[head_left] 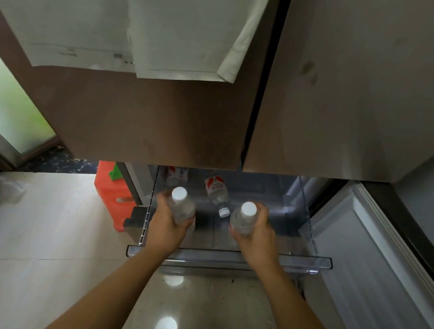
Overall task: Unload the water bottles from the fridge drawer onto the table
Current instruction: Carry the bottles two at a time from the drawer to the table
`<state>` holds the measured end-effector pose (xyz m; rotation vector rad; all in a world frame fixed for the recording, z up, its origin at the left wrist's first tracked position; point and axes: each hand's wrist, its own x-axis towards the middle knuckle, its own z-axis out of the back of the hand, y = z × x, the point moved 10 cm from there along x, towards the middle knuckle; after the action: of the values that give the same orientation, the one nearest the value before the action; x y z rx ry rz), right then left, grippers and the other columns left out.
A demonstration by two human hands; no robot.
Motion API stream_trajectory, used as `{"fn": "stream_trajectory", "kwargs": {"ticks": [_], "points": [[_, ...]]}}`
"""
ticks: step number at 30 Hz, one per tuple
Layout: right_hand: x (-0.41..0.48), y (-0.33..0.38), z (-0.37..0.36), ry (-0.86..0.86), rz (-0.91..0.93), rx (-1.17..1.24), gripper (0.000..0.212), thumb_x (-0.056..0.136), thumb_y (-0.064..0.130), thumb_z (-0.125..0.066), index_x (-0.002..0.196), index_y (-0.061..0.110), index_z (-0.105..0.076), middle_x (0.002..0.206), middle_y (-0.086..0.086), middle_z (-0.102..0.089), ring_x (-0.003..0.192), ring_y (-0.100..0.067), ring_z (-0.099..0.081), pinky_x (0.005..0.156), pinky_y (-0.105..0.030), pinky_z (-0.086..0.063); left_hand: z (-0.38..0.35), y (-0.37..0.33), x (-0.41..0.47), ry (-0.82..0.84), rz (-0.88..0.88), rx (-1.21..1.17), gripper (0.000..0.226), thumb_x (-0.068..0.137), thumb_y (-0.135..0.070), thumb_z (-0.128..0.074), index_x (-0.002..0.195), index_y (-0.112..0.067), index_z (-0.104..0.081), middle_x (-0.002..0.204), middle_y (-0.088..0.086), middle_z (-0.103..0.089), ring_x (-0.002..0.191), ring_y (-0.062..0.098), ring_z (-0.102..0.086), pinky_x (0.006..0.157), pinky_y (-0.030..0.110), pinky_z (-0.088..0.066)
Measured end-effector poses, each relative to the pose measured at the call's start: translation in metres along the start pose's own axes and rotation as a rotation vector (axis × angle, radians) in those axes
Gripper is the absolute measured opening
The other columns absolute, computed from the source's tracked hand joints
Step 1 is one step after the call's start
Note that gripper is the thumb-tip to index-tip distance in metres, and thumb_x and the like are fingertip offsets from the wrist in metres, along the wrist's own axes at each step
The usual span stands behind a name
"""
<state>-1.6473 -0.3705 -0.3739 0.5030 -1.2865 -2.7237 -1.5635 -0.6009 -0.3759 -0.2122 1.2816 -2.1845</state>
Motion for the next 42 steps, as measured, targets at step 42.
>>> {"fn": "stream_trajectory", "kwargs": {"ticks": [42], "points": [[-0.638, 0.353, -0.417, 1.002, 1.087, 0.194, 0.073, 0.084, 0.051, -0.073, 0.137, 0.065, -0.024, 0.129, 0.044, -0.045, 0.118, 0.003, -0.051, 0.101, -0.035, -0.048, 0.561, 0.221, -0.672, -1.351, 0.203, -0.255, 0.080, 0.076, -0.015, -0.083, 0.142, -0.036, -0.044, 0.136, -0.016, -0.053, 0.128, 0.010, -0.051, 0.108, 0.044, -0.046]]}}
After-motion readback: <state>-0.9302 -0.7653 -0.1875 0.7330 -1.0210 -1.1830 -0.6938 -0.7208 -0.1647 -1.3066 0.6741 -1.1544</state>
